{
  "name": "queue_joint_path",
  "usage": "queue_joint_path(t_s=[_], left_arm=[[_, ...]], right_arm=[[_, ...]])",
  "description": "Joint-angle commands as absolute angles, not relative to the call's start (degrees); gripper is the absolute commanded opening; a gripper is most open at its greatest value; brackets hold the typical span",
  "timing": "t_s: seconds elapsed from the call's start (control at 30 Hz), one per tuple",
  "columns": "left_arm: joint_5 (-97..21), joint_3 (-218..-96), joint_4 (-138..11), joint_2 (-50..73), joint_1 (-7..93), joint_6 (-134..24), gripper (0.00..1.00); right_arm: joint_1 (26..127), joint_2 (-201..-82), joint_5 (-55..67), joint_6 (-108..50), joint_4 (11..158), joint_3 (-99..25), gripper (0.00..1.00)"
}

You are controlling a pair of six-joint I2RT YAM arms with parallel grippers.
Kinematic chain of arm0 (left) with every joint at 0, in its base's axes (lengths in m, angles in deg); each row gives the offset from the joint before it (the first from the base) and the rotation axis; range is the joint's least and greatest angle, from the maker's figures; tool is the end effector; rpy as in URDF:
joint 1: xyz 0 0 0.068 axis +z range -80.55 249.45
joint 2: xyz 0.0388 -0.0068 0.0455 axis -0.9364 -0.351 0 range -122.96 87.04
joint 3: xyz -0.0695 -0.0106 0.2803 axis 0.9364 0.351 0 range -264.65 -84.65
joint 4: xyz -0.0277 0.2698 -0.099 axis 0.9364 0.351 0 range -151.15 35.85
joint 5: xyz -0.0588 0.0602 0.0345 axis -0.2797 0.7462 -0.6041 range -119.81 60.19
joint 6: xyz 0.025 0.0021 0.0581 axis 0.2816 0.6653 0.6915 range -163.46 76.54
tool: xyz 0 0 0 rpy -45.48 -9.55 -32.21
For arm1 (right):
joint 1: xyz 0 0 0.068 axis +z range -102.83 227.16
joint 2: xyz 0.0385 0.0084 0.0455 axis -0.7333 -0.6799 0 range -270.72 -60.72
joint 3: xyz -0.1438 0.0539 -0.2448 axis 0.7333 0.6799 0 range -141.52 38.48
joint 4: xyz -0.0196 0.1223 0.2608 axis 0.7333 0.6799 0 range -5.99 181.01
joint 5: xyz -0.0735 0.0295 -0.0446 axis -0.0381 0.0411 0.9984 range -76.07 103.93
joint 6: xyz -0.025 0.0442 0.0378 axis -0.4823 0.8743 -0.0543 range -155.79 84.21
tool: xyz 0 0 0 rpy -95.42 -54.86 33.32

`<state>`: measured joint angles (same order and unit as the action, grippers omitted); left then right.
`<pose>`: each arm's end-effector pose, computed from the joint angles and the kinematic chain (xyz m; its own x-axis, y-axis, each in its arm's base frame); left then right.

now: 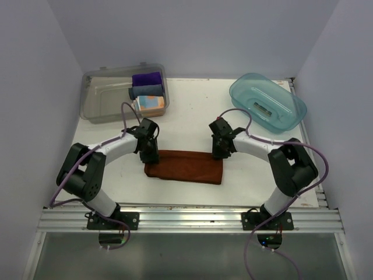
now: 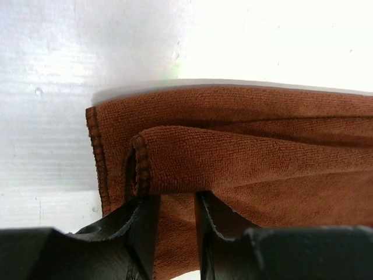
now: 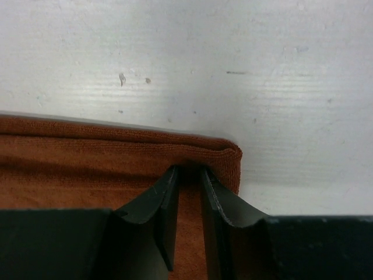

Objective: Roll the towels
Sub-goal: Fold the towel

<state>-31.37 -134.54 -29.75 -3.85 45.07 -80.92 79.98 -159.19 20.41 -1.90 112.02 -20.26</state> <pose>0.2796 -0.1282 0.1429 -0.9447 -0.2393 -0.2243 -0.1945 0.9594 -0.2044 0.3027 0.1888 0.1490 -0.9259 0.0623 -0.3727 0.0166 0.9921 0.1246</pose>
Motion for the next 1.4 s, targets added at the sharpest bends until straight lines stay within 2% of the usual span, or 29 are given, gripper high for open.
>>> queue_joint_path(t_s=[0.0, 0.23, 0.47, 0.7, 0.83, 1.1, 1.2, 1.37], left_arm=[[-27.97, -136.93, -31.97, -7.0, 45.81, -78.01, 0.33], [-27.44, -139.4, -28.9, -5.51, 45.81, -75.64, 0.33], [-25.51, -140.9, -25.55, -0.51, 45.81, -74.32, 0.34], [-26.98, -140.21, -23.44, 6.16, 45.64, -74.13, 0.34], [-30.94, -136.34, -25.98, 8.64, 42.05, -76.77, 0.34], [-30.08, -133.95, -32.66, -1.72, 39.13, -77.49, 0.32], [-25.08, -140.79, -29.79, -9.45, 39.22, -75.46, 0.31], [-27.26, -151.59, -31.61, -18.32, 39.04, -74.05, 0.3]], right_arm=[[81.35, -156.09, 18.41, 2.25, 110.38, -13.83, 0.25], [83.46, -146.95, 18.85, 5.87, 110.2, -5.03, 0.25], [83.46, -134.21, 23.07, 3.85, 118.28, -9.24, 0.31], [83.38, -134.27, 22.64, 0.51, 120.31, -11.0, 0.33], [83.81, -138.4, 16.24, -1.77, 118.03, -13.28, 0.32], [85.66, -150.18, 18.67, -3.89, 116.53, -17.24, 0.31], [85.57, -151.68, 20.78, -2.84, 115.04, -15.4, 0.31], [85.57, -150.37, 20.96, 2.42, 110.38, -7.41, 0.31]])
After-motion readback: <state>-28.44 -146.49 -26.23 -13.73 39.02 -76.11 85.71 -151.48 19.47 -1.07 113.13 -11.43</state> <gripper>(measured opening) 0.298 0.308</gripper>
